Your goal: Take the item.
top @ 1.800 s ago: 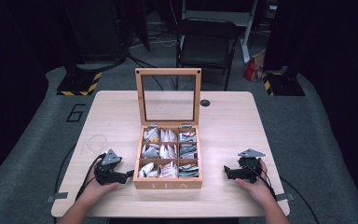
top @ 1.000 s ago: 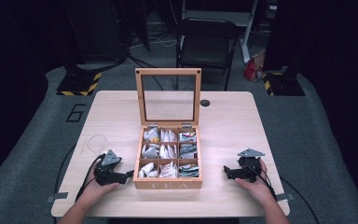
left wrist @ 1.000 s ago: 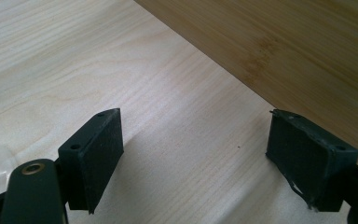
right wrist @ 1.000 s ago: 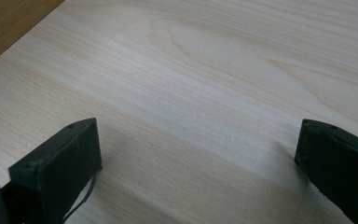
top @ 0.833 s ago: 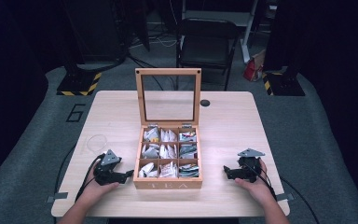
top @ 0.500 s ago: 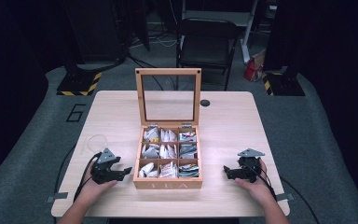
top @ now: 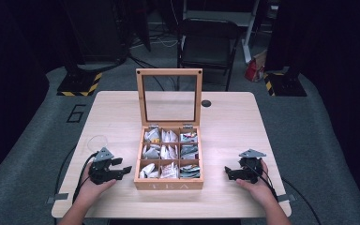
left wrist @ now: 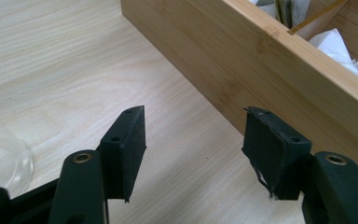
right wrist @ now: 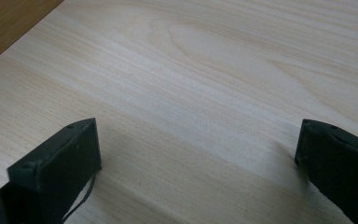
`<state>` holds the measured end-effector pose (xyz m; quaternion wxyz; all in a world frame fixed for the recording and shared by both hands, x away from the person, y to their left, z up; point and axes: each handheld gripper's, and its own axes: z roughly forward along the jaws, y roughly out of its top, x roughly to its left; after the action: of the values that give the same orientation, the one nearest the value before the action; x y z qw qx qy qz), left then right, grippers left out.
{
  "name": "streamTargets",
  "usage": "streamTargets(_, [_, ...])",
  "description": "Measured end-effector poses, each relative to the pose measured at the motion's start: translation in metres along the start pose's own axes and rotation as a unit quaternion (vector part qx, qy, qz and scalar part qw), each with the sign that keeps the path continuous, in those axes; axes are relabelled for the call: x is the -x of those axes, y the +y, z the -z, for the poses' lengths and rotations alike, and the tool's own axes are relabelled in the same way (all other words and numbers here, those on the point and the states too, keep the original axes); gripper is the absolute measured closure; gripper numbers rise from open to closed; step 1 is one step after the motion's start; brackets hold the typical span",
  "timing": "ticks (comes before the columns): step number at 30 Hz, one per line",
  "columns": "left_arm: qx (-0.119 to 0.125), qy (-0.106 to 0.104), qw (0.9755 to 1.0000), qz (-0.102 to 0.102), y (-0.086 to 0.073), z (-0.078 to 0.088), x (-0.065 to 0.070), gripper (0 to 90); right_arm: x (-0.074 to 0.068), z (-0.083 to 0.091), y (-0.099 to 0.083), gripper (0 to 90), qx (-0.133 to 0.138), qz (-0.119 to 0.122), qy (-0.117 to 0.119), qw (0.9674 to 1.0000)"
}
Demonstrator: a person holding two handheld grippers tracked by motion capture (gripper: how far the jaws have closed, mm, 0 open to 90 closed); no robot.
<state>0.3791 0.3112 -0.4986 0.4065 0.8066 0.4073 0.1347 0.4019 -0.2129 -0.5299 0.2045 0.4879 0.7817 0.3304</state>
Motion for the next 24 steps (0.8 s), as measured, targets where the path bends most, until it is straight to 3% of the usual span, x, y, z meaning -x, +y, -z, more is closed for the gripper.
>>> streamTargets(8, [0.023,0.005,0.9995,0.02,0.007,0.007,0.0,39.4,0.0,0.0,0.0,0.0,0.001,-0.002,0.0,1.0])
streamTargets(12, [0.037,0.001,0.9986,0.038,0.02,0.011,-0.002,40.7,0.0,-0.001,0.0,0.0,0.002,-0.002,0.001,1.0])
streamTargets(24, [0.048,0.003,0.9986,0.022,0.052,0.017,0.001,44.9,0.0,-0.001,0.001,0.0,0.003,-0.002,0.001,1.0])
